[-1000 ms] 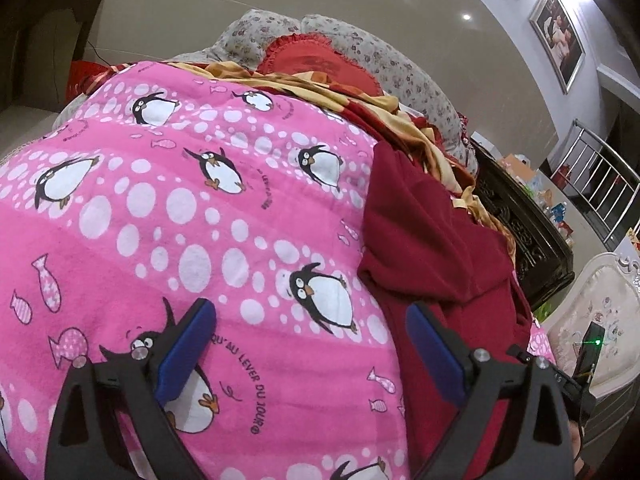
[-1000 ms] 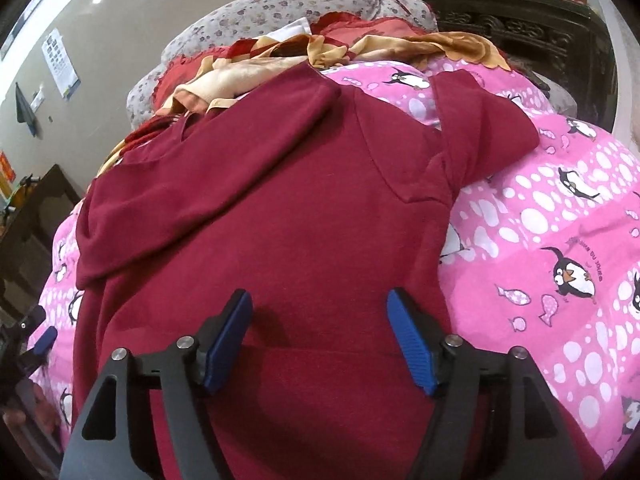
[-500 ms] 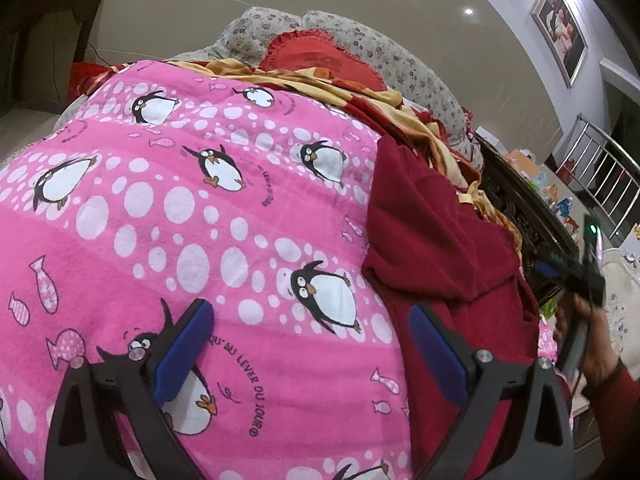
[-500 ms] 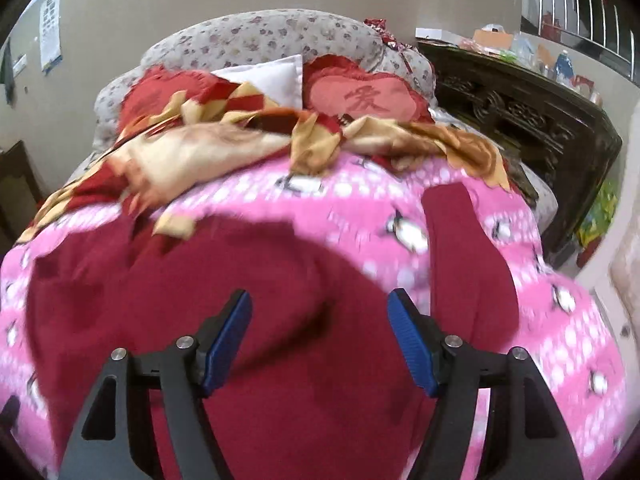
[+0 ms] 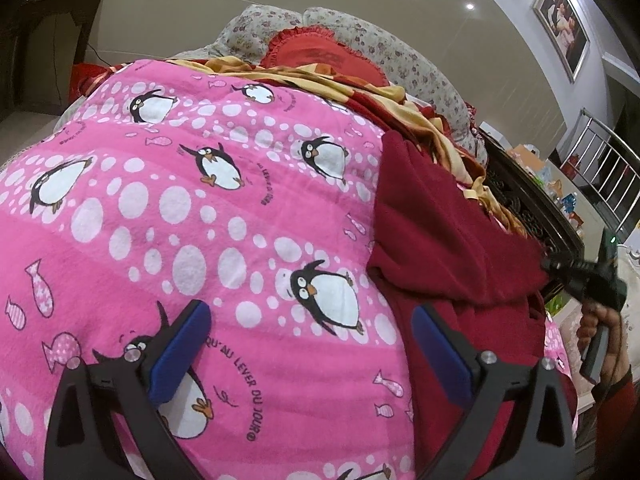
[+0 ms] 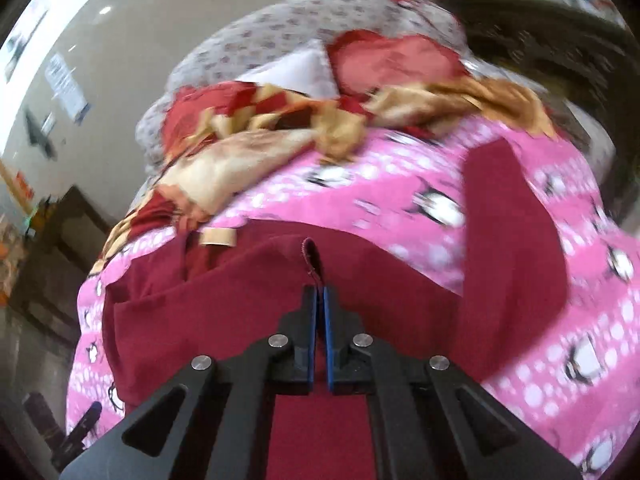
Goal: Fold small clothes
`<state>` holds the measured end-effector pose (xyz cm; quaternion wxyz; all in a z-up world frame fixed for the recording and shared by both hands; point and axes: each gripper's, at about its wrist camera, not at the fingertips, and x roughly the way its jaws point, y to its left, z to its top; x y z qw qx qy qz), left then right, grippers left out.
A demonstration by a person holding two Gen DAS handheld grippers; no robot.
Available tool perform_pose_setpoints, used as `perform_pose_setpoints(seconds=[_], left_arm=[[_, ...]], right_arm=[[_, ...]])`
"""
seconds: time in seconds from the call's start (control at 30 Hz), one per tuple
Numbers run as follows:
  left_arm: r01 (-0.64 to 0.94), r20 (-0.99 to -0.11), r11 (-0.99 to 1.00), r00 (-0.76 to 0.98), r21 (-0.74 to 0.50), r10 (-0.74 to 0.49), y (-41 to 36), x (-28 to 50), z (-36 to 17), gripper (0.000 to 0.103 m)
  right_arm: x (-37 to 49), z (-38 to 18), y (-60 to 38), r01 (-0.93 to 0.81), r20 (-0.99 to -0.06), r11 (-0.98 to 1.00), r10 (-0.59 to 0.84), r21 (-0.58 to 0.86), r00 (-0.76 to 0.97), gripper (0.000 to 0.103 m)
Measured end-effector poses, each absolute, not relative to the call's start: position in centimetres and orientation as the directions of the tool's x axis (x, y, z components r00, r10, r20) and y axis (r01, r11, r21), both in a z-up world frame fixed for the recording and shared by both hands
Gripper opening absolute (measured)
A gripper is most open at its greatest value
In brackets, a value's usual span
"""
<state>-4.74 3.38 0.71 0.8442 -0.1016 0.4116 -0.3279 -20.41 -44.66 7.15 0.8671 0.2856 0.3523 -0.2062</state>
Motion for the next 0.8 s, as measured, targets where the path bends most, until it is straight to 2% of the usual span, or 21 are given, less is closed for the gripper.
perform_pose_setpoints(seconds=[0.1,0.13,0.17,0.23,0.3,0.37,0.4,0.5,0.63,0.73,0.8], left_arm=[[0.47,-0.628,0.764,0.446,-0.443,-0.638,3.4,-4.7,0.7,0.103],[0.47,-0.627,0.764,0.446,-0.443,-0.638,3.4,-4.7,0.7,0.103],[0.47,-0.627,0.763,0.446,-0.444,-0.639,3.4,-4.8,0.7,0.103],[0.471,-0.624,0.761,0.446,-0.446,-0.641,3.4,-4.8,0.8,0.103],[0.47,-0.625,0.762,0.447,-0.444,-0.64,3.4,-4.7,0.7,0.103],[0.471,-0.623,0.76,0.445,-0.449,-0.644,3.5,-4.7,0.7,0.103],[0.471,-0.623,0.76,0.446,-0.447,-0.643,3.5,-4.8,0.7,0.103],[0.471,-0.619,0.757,0.445,-0.452,-0.647,3.5,-4.8,0.8,0.103],[0.472,-0.609,0.75,0.445,-0.464,-0.657,3.7,-4.9,0.9,0.103],[0.477,-0.575,0.729,0.451,-0.49,-0.682,4.3,-5.4,1.0,0.103],[0.477,-0.572,0.727,0.451,-0.495,-0.685,4.4,-5.4,1.0,0.103]], right_arm=[[-20.6,4.1,-46.8,0.65,-0.816,0.714,-0.197,0.26,0.543,0.014],[-20.5,3.5,-46.9,0.649,-0.832,0.72,-0.187,0.246,0.523,0.017],[-20.3,3.1,-46.7,0.645,-0.847,0.739,-0.203,0.197,0.491,0.025],[-20.3,4.6,-45.2,0.641,-0.821,0.763,-0.309,0.087,0.48,0.039],[-20.0,6.9,-43.0,0.624,-0.754,0.781,-0.396,0.023,0.524,0.046],[-18.3,9.0,-40.2,0.507,-0.695,0.857,-0.309,0.092,0.649,0.05],[-16.5,9.7,-38.0,0.385,-0.678,0.91,-0.187,0.153,0.711,0.051],[-10.8,9.6,-31.7,0.103,-0.668,0.973,0.063,0.206,0.741,0.051],[-4.4,7.4,-25.7,-0.079,-0.732,0.996,0.074,0.028,0.678,0.051],[-1.4,4.6,-24.6,-0.181,-0.791,0.982,0.073,-0.048,0.608,0.05],[-0.6,2.9,-24.5,-0.234,-0.834,0.97,0.081,-0.059,0.546,0.025]])
